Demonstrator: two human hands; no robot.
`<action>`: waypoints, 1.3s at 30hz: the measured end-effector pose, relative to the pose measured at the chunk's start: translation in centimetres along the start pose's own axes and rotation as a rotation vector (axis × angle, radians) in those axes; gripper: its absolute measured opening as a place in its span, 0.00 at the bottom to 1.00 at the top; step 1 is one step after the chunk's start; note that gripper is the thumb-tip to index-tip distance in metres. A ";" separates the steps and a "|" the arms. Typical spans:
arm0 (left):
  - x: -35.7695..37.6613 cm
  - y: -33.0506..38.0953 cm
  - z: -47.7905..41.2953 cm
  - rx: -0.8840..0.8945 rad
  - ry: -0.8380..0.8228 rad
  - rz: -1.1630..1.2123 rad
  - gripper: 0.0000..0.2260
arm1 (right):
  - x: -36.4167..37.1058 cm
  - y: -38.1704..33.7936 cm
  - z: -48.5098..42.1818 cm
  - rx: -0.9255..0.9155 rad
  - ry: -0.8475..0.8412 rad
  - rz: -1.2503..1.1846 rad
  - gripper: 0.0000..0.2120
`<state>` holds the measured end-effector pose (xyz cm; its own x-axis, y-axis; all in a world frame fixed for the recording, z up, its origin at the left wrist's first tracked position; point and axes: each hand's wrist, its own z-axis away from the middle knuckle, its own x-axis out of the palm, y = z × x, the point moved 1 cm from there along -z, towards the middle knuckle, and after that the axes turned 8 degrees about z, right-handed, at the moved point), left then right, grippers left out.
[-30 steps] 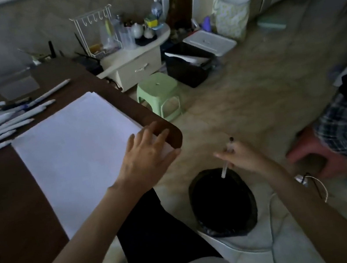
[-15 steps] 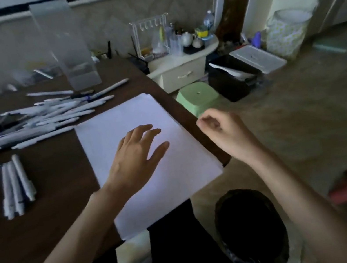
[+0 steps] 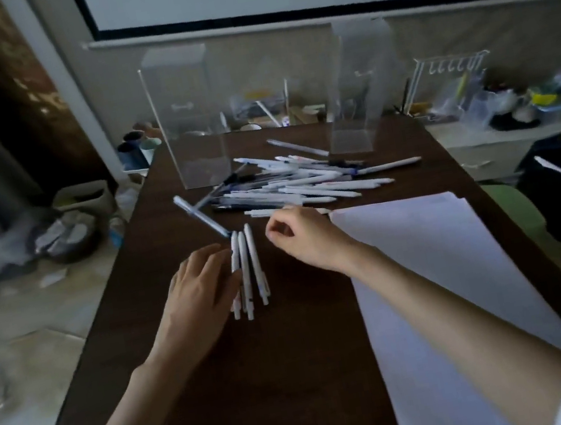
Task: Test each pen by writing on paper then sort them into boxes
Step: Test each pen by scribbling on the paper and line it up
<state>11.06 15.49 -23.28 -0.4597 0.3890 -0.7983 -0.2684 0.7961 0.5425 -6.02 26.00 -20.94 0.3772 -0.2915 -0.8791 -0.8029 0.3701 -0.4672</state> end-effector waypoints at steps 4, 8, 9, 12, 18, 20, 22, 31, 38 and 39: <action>-0.1 -2.1 0.5 -0.101 0.003 -0.021 0.18 | 2.6 -3.1 -5.4 -0.003 0.069 0.033 0.07; 0.3 -2.7 0.7 -0.095 0.001 -0.032 0.18 | 4.8 -5.0 -8.6 0.075 0.066 0.234 0.16; 0.4 -2.8 0.7 -0.090 0.010 -0.024 0.18 | 5.3 -5.2 -8.9 0.089 0.056 0.309 0.18; 0.4 -2.8 0.7 -0.081 0.013 -0.008 0.18 | 6.3 -5.5 -9.2 0.095 0.103 0.382 0.14; -0.7 -2.8 1.1 -0.029 0.272 0.145 0.17 | 2.7 -5.3 -5.6 0.101 0.157 -0.164 0.06; -1.3 -2.3 1.2 -0.033 0.360 0.100 0.22 | 0.5 -4.6 -2.9 0.082 0.042 -0.333 0.05; -1.5 -1.7 0.6 0.002 0.356 0.002 0.25 | -1.3 -3.8 -0.2 0.062 -0.055 -0.446 0.03; 5.0 7.4 -3.3 0.431 -0.019 0.086 0.05 | -3.5 2.0 7.3 0.217 0.083 -0.857 0.10; 10.7 11.8 -6.2 0.360 -0.250 0.338 0.22 | -4.6 7.4 8.8 0.301 0.199 -0.955 0.10; 11.0 11.8 -6.4 0.354 -0.262 0.339 0.23 | -4.6 7.9 8.8 0.294 0.194 -0.968 0.10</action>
<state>-2.63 26.20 -23.98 -0.2324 0.7167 -0.6575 0.1791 0.6960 0.6954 -10.04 38.07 -21.46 0.7003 -0.7074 -0.0957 -0.0404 0.0946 -0.9947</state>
